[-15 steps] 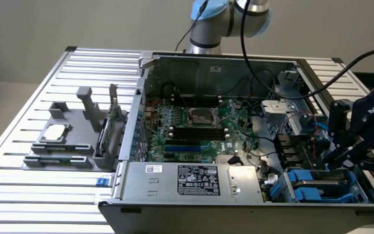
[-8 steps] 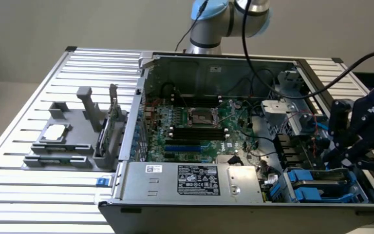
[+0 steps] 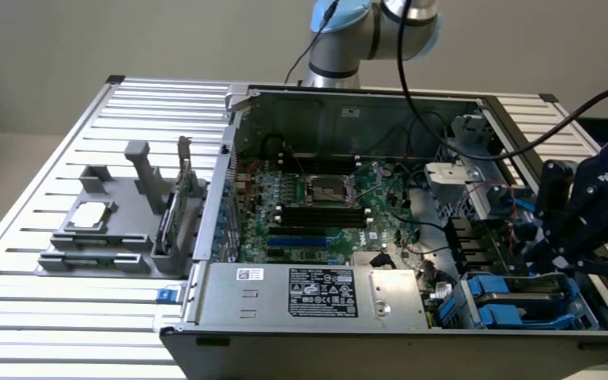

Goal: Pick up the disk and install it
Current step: 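Insert the first disk wire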

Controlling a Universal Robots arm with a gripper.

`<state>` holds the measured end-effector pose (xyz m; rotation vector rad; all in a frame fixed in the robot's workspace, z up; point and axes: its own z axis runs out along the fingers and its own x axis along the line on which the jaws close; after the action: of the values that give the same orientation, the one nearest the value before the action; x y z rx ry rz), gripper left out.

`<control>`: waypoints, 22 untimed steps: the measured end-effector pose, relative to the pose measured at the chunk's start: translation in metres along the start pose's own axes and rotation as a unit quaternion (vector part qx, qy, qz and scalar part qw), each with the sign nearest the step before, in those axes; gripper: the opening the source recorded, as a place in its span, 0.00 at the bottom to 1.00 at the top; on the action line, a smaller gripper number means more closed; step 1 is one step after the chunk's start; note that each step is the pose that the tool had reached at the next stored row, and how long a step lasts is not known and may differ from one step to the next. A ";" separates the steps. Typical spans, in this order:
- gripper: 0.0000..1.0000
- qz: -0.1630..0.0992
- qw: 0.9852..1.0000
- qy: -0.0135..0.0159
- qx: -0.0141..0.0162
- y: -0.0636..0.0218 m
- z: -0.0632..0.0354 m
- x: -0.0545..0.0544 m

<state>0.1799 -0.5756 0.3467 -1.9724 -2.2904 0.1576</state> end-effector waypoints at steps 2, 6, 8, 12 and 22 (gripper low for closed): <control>0.16 0.013 1.000 0.001 0.000 0.0000 0.0000 0.000; 0.16 0.037 0.999 0.001 0.000 0.0000 0.0001 0.000; 0.16 0.050 0.999 0.000 0.000 0.0001 0.0001 0.000; 0.16 0.074 0.997 -0.001 0.000 0.0001 0.0006 0.000; 0.16 0.112 0.993 -0.021 0.001 0.0006 0.0040 0.000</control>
<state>0.1799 -0.5756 0.3426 -2.2425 -2.0856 0.2229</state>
